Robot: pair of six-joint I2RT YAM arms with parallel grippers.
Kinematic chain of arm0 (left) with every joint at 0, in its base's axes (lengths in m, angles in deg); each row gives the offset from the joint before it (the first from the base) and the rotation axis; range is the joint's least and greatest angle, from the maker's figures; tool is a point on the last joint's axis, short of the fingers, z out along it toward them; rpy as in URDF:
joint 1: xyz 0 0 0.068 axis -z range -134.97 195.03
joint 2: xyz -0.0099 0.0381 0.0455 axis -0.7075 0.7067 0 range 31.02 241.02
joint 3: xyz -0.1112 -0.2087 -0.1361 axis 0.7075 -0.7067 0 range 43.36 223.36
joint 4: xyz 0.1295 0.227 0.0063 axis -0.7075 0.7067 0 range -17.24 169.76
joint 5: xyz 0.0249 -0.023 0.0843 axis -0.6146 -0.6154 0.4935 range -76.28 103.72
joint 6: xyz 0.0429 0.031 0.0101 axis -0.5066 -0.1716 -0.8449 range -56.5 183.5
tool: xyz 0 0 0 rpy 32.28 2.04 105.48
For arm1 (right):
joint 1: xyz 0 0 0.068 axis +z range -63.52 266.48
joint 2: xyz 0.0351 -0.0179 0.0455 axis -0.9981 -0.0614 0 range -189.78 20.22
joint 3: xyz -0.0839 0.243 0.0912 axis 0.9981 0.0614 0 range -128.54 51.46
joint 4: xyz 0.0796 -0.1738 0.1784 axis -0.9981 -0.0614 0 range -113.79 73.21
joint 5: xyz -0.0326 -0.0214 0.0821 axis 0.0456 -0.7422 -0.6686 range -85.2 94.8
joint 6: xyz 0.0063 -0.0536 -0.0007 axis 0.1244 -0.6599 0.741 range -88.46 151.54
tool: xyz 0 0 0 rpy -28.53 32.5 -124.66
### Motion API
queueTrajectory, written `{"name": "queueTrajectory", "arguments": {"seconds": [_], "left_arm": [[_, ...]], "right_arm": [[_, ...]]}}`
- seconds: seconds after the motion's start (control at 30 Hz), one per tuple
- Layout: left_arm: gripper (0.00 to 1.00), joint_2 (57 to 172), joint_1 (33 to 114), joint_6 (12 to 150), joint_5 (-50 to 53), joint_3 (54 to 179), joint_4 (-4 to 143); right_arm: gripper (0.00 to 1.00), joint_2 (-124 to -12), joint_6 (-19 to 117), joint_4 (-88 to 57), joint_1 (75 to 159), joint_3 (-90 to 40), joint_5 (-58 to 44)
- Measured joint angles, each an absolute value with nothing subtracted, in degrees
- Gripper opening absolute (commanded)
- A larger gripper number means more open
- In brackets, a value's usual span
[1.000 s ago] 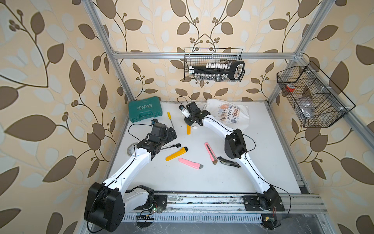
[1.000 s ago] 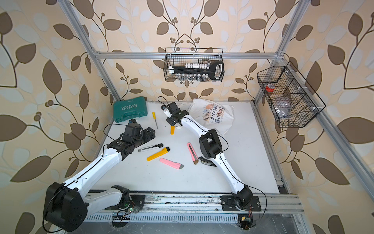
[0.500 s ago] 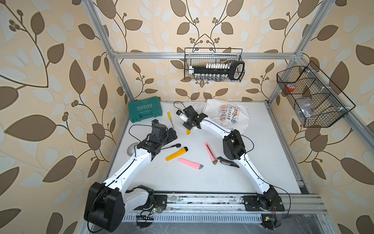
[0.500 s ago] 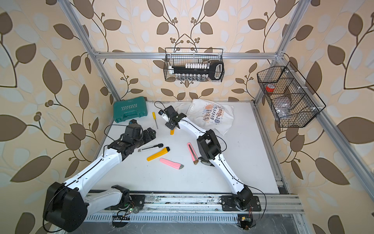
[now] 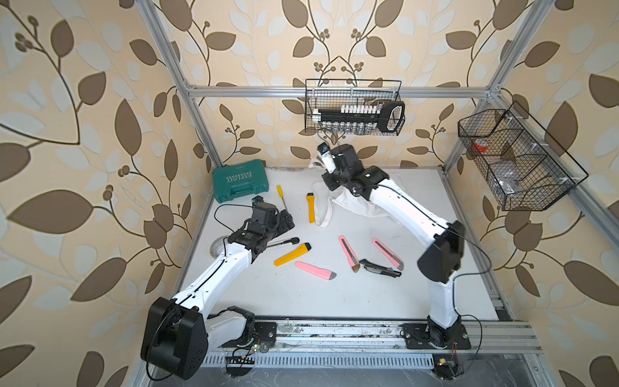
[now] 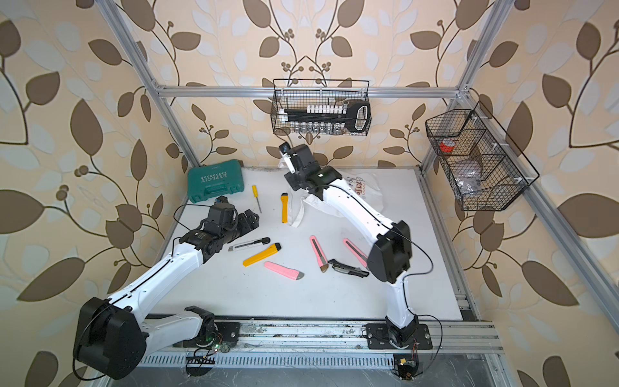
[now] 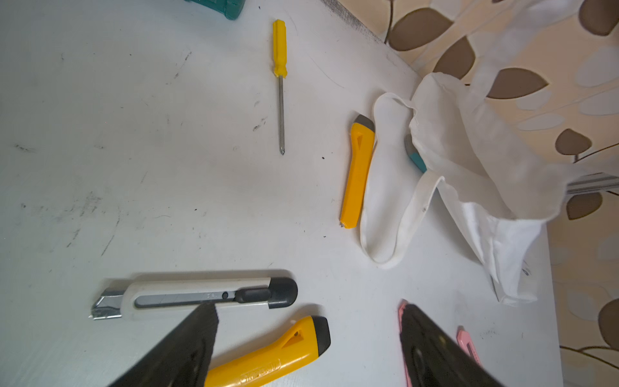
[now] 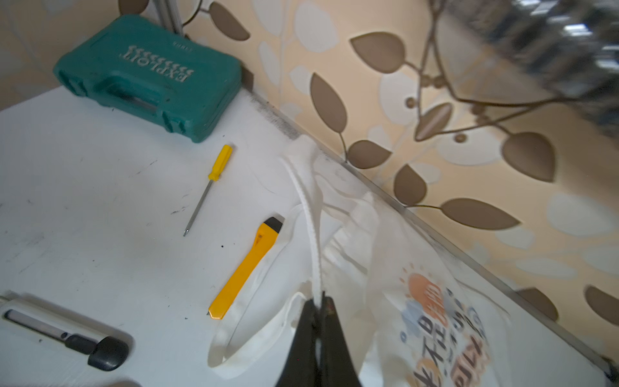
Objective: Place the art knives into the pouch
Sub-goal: Pick up the pouch from the center of the board, then place the pouch at the center of the board.
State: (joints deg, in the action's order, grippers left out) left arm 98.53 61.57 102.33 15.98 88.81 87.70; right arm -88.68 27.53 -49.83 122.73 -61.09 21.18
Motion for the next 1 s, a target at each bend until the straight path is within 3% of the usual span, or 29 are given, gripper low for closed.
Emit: {"name": "queueTrajectory", "arguments": {"seconds": [0.1,0.27,0.37,0.5,0.53,0.57,0.63,0.7,0.83,1.0], "left_arm": [[0.88,100.3,61.7,102.7,15.4,89.1,87.6],[0.88,103.8,64.1,102.8,15.3,90.6,87.4],[0.88,106.1,67.2,102.8,15.3,92.0,87.1],[0.88,109.1,70.7,102.8,15.3,93.5,86.5],[0.88,109.6,71.4,102.7,15.3,93.7,86.4],[0.88,110.0,72.0,102.7,15.3,93.7,86.3],[0.88,110.5,72.9,102.7,15.4,93.7,86.3],[0.88,110.7,73.3,102.7,15.3,93.7,86.3],[0.89,111.1,73.6,102.7,15.3,93.7,86.2],[0.89,113.7,74.1,102.6,15.1,94.3,86.3]], "right_arm": [[0.00,-76.0,33.0,-49.7,118.8,-51.2,23.5],[0.00,-59.2,43.5,-48.1,104.5,-34.4,25.5],[0.00,-56.2,49.3,-47.0,95.3,-26.5,24.0],[0.00,-60.8,55.2,-46.0,87.4,-18.2,18.7],[0.14,-63.1,56.2,-46.5,86.6,-17.2,17.3],[0.39,-64.8,56.9,-46.7,86.2,-16.7,16.2],[0.67,-68.1,57.8,-47.3,85.8,-16.1,13.8],[0.78,-68.4,58.3,-47.5,86.0,-15.3,12.4],[0.87,-64.2,57.1,-47.8,89.7,-15.7,13.3],[0.88,-61.2,53.3,-48.9,98.8,-22.1,13.8]]}}
